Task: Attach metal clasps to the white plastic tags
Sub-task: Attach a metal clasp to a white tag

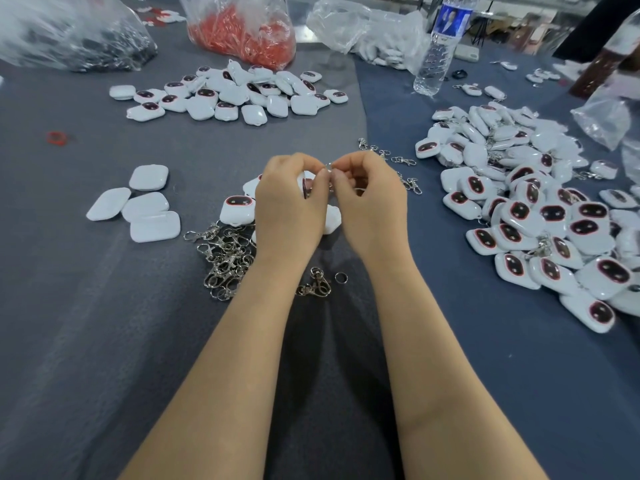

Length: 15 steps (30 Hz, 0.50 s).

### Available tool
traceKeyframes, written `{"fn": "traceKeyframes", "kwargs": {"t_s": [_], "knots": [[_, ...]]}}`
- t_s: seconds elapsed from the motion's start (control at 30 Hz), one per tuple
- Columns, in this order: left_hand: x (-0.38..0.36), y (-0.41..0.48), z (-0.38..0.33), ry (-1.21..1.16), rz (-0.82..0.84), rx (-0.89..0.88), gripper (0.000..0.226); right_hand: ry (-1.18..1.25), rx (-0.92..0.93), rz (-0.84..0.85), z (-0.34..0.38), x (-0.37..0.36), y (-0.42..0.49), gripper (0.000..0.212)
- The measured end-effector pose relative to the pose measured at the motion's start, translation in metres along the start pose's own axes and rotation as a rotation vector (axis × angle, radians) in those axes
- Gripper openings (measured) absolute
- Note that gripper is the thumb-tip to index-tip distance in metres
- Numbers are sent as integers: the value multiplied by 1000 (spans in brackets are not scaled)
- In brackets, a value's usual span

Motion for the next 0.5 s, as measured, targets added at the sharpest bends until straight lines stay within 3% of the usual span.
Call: {"fn": "traceKeyframes", "kwargs": {"t_s": [0.3, 0.5], "knots": [[0, -2, -4, 104, 16, -47, 8, -154, 62, 1, 4, -1, -2, 11], [0, -2, -4, 115, 12, -60, 11, 12, 60, -33, 5, 0, -3, 16]]}}
Point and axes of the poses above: each hand's wrist, its own y-axis towards the middle knuckle, its own x-axis out of the back of the hand, z = x × y, the point moved 4 cm from there along y, towards the middle knuckle, and after that the axes turned 15 degrees about z, right-handed, at the moved point
